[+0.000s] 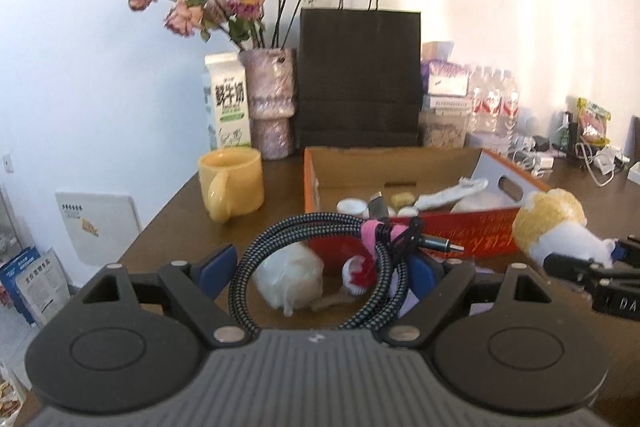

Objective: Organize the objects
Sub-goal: 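Carry the cable into the box with the left tool while the right tool carries the sheep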

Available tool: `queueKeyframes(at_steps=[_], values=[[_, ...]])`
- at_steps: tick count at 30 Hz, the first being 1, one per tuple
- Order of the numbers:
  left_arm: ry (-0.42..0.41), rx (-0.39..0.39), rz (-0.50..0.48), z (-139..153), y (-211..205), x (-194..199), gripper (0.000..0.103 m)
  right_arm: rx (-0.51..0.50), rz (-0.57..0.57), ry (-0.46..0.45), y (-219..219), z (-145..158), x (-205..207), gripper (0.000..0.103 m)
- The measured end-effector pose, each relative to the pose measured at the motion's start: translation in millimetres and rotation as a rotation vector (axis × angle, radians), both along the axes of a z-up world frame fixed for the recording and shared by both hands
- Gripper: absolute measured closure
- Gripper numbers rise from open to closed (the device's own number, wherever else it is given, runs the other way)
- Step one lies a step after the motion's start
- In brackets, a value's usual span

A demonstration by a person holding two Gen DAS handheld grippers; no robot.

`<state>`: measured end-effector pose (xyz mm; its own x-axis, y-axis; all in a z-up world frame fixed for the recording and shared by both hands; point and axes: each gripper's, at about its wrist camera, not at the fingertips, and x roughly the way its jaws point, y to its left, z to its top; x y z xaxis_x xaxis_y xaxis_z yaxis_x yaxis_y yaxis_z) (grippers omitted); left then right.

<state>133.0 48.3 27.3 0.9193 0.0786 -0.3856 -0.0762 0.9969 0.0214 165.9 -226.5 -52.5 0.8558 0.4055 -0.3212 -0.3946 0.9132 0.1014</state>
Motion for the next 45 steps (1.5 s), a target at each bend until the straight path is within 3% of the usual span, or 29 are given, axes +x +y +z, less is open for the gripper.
queueKeyframes(at_steps=[10, 19, 33, 41, 43, 44, 45], values=[[-0.062, -0.05, -0.054, 24, -23, 33, 0.016, -0.018, 0.031, -0.071, 11, 29, 12, 0.046], [-0.081, -0.075, -0.07, 38, -37, 97, 0.015, -0.032, 0.019, -0.091, 21, 52, 78, 0.046], [-0.018, -0.103, -0.049, 17, -33, 206, 0.015, -0.01, -0.06, 0.01, 31, 32, 202, 0.046], [0.043, -0.088, -0.041, 1, -27, 237, 0.015, -0.033, -0.048, 0.075, 29, 14, 229, 0.046], [0.05, -0.091, -0.043, -2, -25, 239, 0.013, -0.04, -0.049, 0.081, 30, 13, 230, 0.041], [0.055, -0.093, -0.043, -4, -25, 239, 0.007, -0.044, -0.056, 0.085, 30, 12, 230, 0.034], [0.063, -0.094, -0.039, -6, -25, 240, 0.0, -0.047, -0.061, 0.09, 29, 12, 229, 0.016]])
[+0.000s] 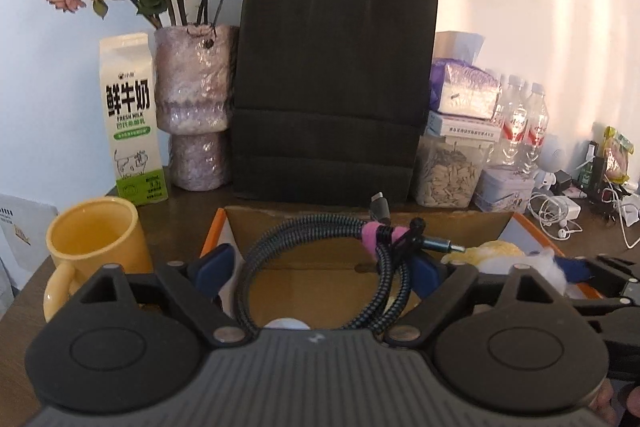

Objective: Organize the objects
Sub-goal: 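Carry the cable into the box with the left tool while the right tool carries the sheep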

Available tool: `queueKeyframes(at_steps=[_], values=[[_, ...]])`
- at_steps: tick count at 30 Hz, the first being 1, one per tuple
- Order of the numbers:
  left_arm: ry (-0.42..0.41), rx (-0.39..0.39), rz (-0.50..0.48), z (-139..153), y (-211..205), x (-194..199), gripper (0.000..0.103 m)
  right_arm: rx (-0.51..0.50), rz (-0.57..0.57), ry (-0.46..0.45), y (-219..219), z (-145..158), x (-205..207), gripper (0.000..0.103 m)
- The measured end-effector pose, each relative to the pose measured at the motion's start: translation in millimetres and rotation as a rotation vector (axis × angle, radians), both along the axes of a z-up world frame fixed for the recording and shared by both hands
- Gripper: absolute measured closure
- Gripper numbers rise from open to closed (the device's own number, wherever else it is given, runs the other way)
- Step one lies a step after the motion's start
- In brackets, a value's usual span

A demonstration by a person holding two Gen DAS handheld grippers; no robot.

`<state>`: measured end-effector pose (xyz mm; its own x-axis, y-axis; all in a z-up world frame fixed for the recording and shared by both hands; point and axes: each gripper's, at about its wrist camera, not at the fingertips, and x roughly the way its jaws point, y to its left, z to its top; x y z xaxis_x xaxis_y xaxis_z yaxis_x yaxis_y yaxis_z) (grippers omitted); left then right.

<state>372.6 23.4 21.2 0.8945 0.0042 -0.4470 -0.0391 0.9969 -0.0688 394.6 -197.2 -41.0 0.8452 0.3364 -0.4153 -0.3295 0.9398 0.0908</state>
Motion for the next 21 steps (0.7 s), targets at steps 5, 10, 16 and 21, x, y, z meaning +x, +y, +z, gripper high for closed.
queueKeyframes(at_steps=[5, 10, 16, 21], values=[[0.005, -0.01, 0.024, -1, 2, -4, 0.0, -0.016, -0.021, -0.003, 0, 2, -6, 0.0], [-0.008, -0.004, 0.029, 1, 3, -12, 0.0, -0.027, -0.021, -0.018, 1, 4, -13, 0.0], [-0.033, -0.003, 0.03, 8, 3, -26, 0.0, -0.035, -0.021, -0.041, 1, 9, -27, 0.0], [-0.069, -0.007, 0.022, 18, 2, -47, 0.0, -0.032, -0.019, -0.065, -1, 17, -44, 0.0]])
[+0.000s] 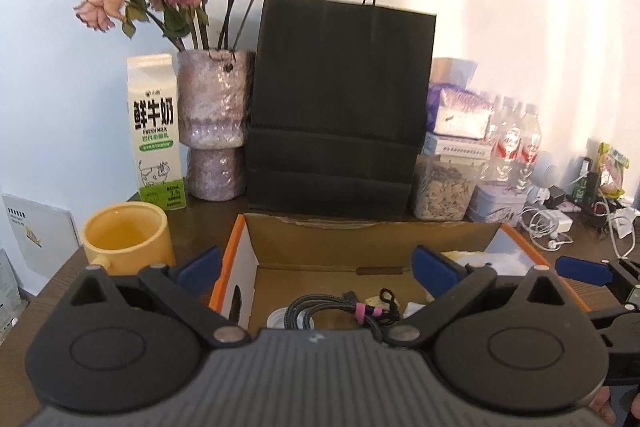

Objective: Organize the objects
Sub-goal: 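Carry the cable into the box with the left tool while the right tool carries the sheep, then withdraw both tools and move the left tool to the purple cloth pouch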

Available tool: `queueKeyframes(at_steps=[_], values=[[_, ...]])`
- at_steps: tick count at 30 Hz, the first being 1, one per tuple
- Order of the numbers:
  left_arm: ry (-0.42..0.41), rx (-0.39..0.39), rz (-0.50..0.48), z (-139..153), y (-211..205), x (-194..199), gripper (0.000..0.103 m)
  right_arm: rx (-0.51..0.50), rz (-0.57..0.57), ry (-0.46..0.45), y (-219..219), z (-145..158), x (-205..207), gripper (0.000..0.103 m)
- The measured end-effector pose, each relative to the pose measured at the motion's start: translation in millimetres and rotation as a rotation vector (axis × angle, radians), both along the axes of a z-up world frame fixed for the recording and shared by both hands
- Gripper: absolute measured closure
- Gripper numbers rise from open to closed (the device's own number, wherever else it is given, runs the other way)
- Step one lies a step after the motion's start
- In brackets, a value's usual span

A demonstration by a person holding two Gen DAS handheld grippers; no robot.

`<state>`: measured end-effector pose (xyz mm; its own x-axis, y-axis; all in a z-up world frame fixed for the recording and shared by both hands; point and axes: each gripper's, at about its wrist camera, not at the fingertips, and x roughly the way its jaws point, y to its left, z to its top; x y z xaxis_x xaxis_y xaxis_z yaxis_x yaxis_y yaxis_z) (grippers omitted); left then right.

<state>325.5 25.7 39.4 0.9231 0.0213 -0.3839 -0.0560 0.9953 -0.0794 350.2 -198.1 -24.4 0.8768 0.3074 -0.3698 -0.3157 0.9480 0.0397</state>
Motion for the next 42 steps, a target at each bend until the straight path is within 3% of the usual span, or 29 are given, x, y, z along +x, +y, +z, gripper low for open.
queueKeyframes(at_steps=[7, 16, 27, 29, 31, 37, 42], values=[[-0.029, -0.016, 0.002, 12, 1, -39, 0.0, 0.006, 0.002, -0.02, -7, 9, -36, 0.0], [0.009, 0.011, 0.025, 9, 9, -87, 0.0, -0.025, 0.004, 0.005, -25, 10, -86, 0.0], [0.082, 0.027, 0.048, -7, 24, -135, 0.0, -0.13, 0.061, 0.139, -40, -29, -129, 0.0], [0.09, 0.027, 0.051, -10, 27, -145, 0.0, -0.153, 0.084, 0.16, -41, -35, -134, 0.004], [0.099, 0.026, 0.054, -13, 29, -154, 0.0, -0.182, 0.113, 0.172, -39, -41, -138, 0.016], [0.14, 0.012, 0.053, -26, 35, -178, 0.0, -0.232, 0.193, 0.189, -25, -53, -142, 0.038], [0.162, 0.011, 0.052, -32, 37, -195, 0.0, -0.286, 0.259, 0.171, -13, -57, -138, 0.049]])
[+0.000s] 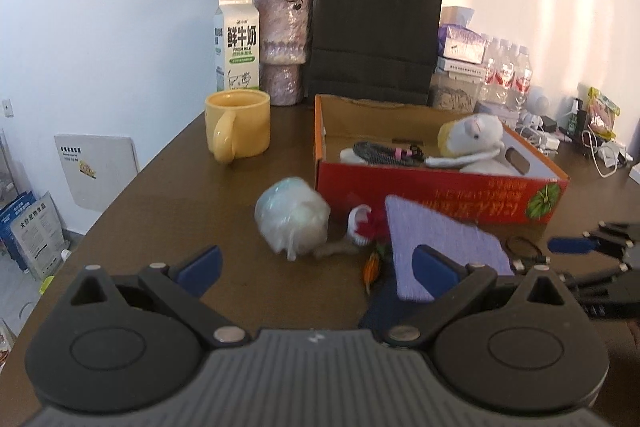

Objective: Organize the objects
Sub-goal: 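Withdraw both tools and move the left tool to the purple cloth pouch, then close the left tool on the purple pouch while the right tool grasps the black USB cable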

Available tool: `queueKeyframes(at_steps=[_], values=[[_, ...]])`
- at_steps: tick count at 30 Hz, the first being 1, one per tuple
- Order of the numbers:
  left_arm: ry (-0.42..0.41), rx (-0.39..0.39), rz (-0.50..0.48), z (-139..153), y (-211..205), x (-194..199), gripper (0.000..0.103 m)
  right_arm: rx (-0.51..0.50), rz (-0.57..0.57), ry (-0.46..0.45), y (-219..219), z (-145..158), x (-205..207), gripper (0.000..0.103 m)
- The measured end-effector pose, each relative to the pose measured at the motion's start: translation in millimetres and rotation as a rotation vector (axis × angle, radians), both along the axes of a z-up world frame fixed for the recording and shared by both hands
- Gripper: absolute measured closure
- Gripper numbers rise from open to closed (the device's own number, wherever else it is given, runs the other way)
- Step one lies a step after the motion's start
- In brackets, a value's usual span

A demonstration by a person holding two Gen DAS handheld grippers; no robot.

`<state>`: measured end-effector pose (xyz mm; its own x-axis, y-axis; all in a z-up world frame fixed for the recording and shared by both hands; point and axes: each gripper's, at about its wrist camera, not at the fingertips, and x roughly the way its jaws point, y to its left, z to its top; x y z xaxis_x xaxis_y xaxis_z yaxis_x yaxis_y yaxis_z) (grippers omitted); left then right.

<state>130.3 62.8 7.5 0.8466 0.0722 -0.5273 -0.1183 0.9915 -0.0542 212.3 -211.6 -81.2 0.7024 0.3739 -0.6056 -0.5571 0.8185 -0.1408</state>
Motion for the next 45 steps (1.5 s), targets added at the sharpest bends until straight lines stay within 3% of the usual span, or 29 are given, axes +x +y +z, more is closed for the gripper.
queueKeyframes(at_steps=[5, 7, 12, 23, 30, 38, 45], values=[[0.001, -0.003, 0.01, 1, 2, -14, 0.0, 0.002, 0.051, 0.015, 0, -2, 14, 0.065], [-0.004, -0.005, 0.011, 3, 3, -17, 0.0, 0.033, 0.078, 0.041, -2, -2, 18, 0.078], [-0.001, -0.007, 0.011, 4, 0, -16, 0.0, 0.116, 0.075, 0.088, -9, -4, 18, 0.09], [0.027, -0.002, -0.036, -2, -24, -2, 0.0, 0.201, -0.04, 0.021, -24, 0, 3, 0.091], [0.034, 0.014, -0.101, -8, -56, 19, 0.0, 0.184, -0.099, -0.038, -24, 2, -8, 0.091], [0.044, 0.088, -0.173, -21, -102, 51, 0.0, 0.195, -0.135, -0.054, -28, 3, -11, 0.091], [0.048, 0.203, -0.13, -39, -122, 68, 0.0, 0.211, -0.163, -0.049, -32, 3, -10, 0.091]])
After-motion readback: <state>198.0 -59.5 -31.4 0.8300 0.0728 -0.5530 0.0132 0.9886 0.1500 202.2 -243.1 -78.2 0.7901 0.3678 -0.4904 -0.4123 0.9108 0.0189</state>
